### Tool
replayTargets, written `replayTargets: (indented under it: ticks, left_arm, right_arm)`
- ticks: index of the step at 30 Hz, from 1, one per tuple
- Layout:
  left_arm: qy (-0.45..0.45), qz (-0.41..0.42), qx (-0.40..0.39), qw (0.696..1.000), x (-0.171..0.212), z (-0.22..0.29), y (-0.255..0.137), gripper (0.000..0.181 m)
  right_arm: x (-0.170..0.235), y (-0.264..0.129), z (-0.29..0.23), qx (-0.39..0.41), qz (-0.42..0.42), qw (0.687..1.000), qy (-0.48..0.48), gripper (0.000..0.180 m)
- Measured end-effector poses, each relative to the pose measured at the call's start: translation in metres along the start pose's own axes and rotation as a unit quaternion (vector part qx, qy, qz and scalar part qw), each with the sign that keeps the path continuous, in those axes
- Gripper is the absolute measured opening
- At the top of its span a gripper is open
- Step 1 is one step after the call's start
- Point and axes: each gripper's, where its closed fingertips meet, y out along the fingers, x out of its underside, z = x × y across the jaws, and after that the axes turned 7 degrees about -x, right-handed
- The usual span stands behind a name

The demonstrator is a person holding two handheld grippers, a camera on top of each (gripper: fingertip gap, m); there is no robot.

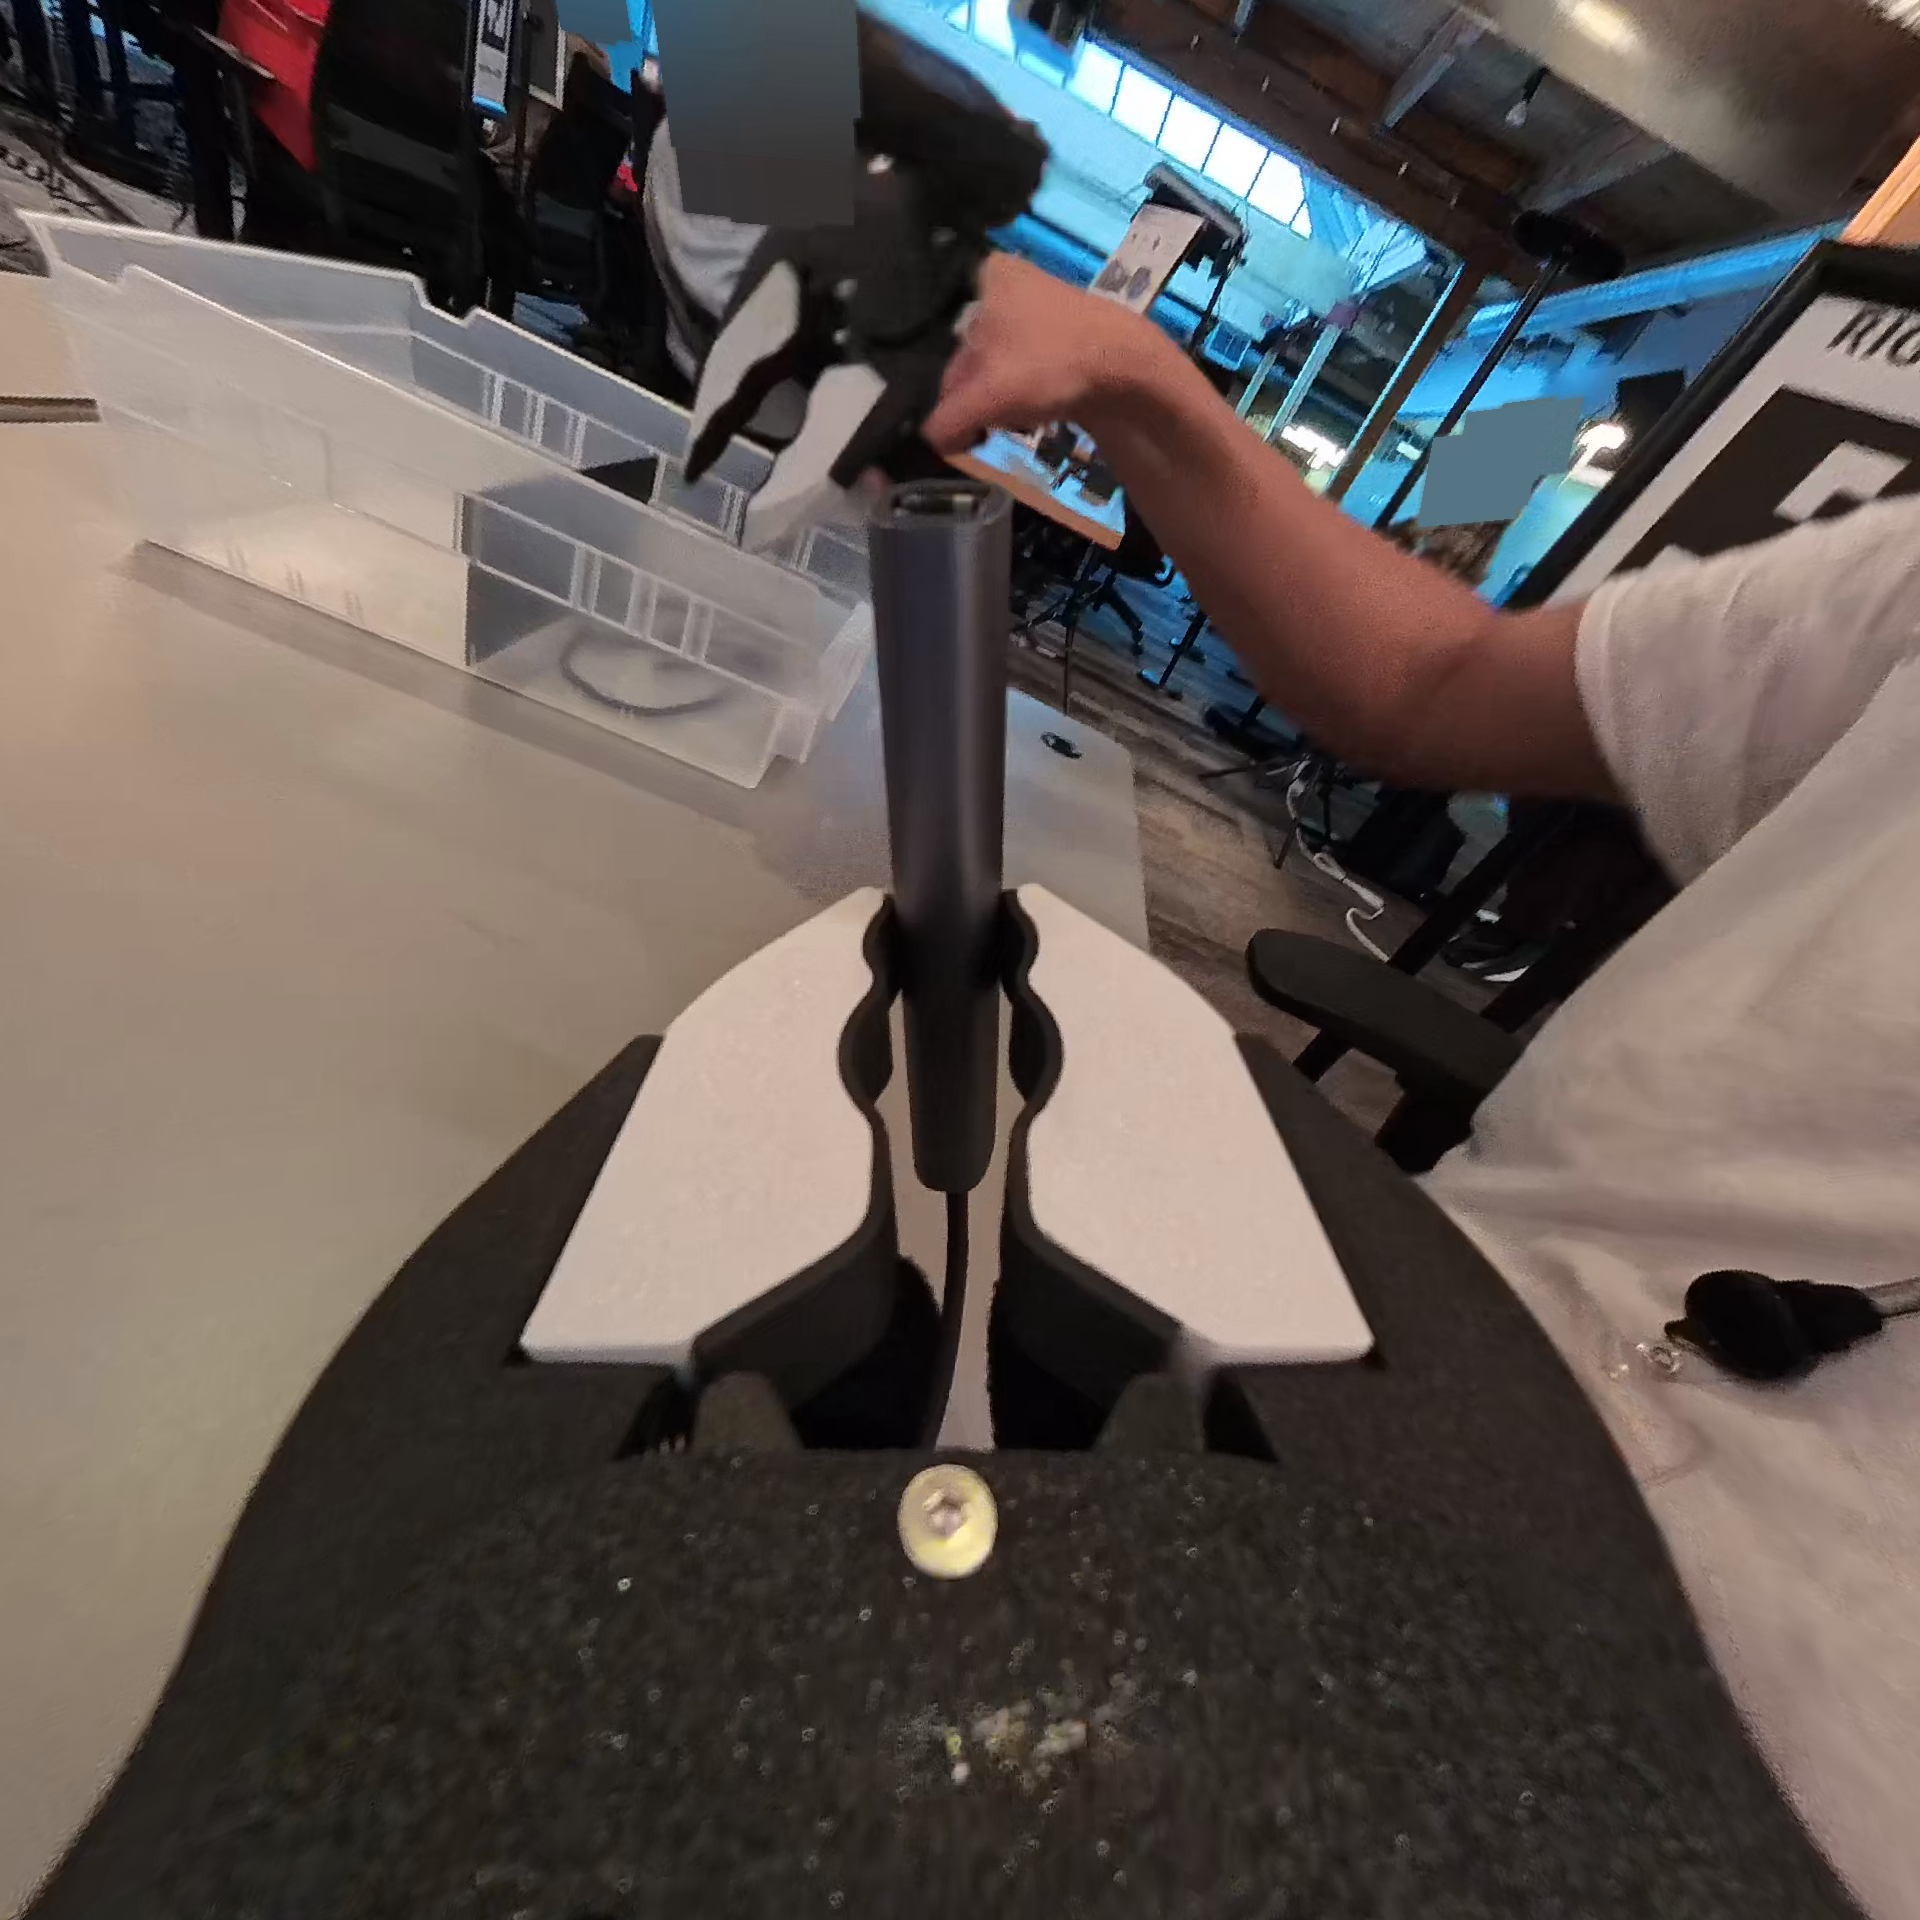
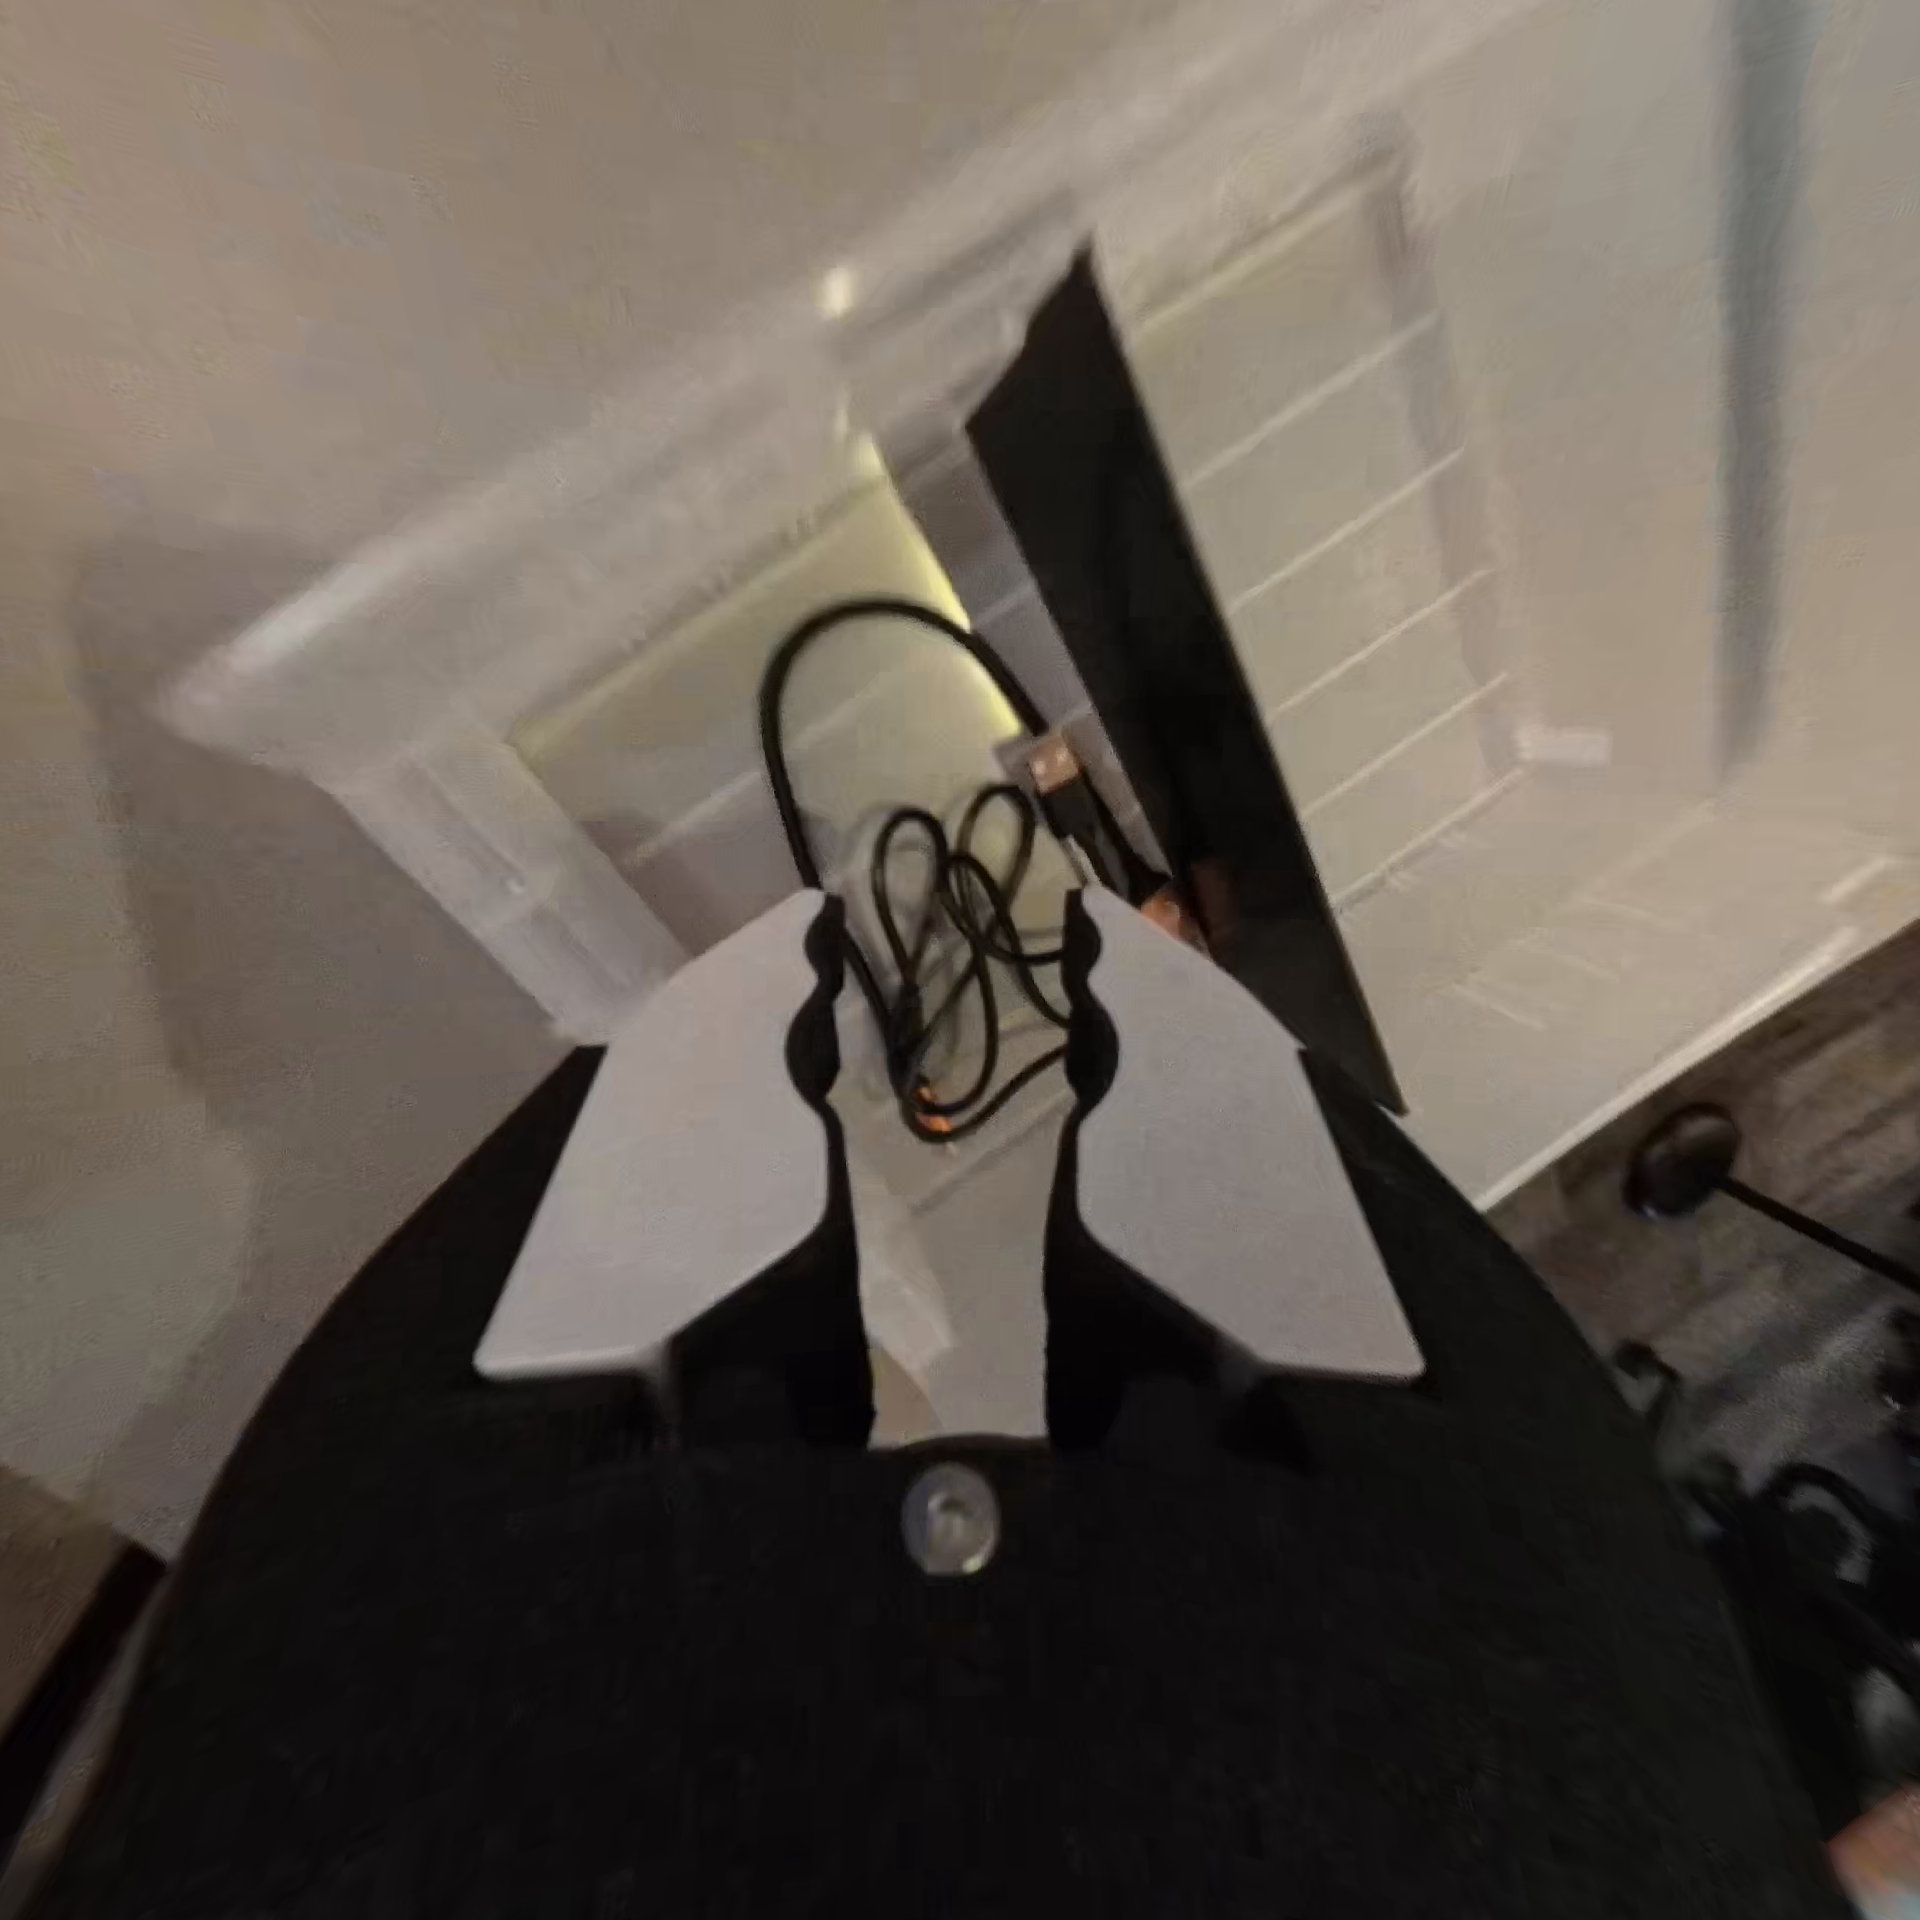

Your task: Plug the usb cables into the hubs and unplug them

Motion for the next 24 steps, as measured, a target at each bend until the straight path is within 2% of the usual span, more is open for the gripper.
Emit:
replayTargets:
  ticks: [2, 3, 5, 6, 8, 10, 11, 12, 14, 17, 19, 21, 24]
  left_arm:
    - [-0.012, 0.009, 0.011, 1.000, -0.004, 0.001, 0.001, 0.017]
    - [-0.011, 0.008, 0.015, 1.000, -0.004, 0.002, 0.002, 0.017]
    - [-0.002, -0.003, 0.023, 1.000, 0.000, 0.005, 0.007, 0.017]
    - [0.005, -0.010, 0.024, 1.000, 0.002, 0.006, 0.009, 0.017]
    - [0.017, -0.022, 0.031, 0.999, 0.007, 0.012, 0.014, 0.017]
    - [0.028, -0.028, 0.035, 0.999, 0.009, 0.017, 0.017, 0.017]
    - [0.033, -0.032, 0.036, 0.998, 0.010, 0.020, 0.019, 0.017]
    - [0.037, -0.037, 0.033, 0.998, 0.012, 0.022, 0.020, 0.017]
    - [0.042, -0.043, 0.013, 0.998, 0.014, 0.019, 0.021, 0.018]
    - [0.069, 0.001, -0.046, 0.997, -0.002, 0.009, 0.011, 0.030]
    - [0.093, 0.025, -0.092, 0.991, -0.013, 0.000, -0.001, 0.035]
    - [0.109, 0.045, -0.127, 0.985, -0.022, -0.008, -0.012, 0.034]
    - [0.084, 0.048, -0.131, 0.987, -0.021, -0.014, -0.017, 0.032]
  right_arm:
    - [-0.048, -0.036, -0.043, -0.035, 0.160, 0.986, 0.026, 0.040]
    - [-0.078, -0.053, -0.079, -0.088, 0.256, 0.962, 0.028, 0.040]
    - [-0.128, -0.079, -0.152, -0.216, 0.399, 0.891, 0.027, 0.041]
    - [-0.147, -0.084, -0.180, -0.267, 0.441, 0.856, 0.037, 0.043]
    - [-0.176, -0.075, -0.217, -0.324, 0.464, 0.823, 0.052, 0.053]
    - [-0.196, -0.060, -0.237, -0.340, 0.471, 0.812, 0.053, 0.055]
    - [-0.202, -0.057, -0.244, -0.351, 0.478, 0.804, 0.052, 0.049]
    - [-0.206, -0.057, -0.250, -0.362, 0.484, 0.795, 0.046, 0.036]
    - [-0.208, -0.055, -0.256, -0.364, 0.482, 0.797, 0.035, 0.016]
    - [-0.200, -0.066, -0.231, -0.282, 0.492, 0.824, 0.012, 0.016]
    - [-0.187, -0.096, -0.198, -0.248, 0.493, 0.834, 0.005, 0.016]
    - [-0.171, -0.135, -0.148, -0.163, 0.493, 0.855, 0.001, 0.016]
    - [-0.145, -0.189, -0.071, -0.037, 0.463, 0.885, -0.011, 0.016]
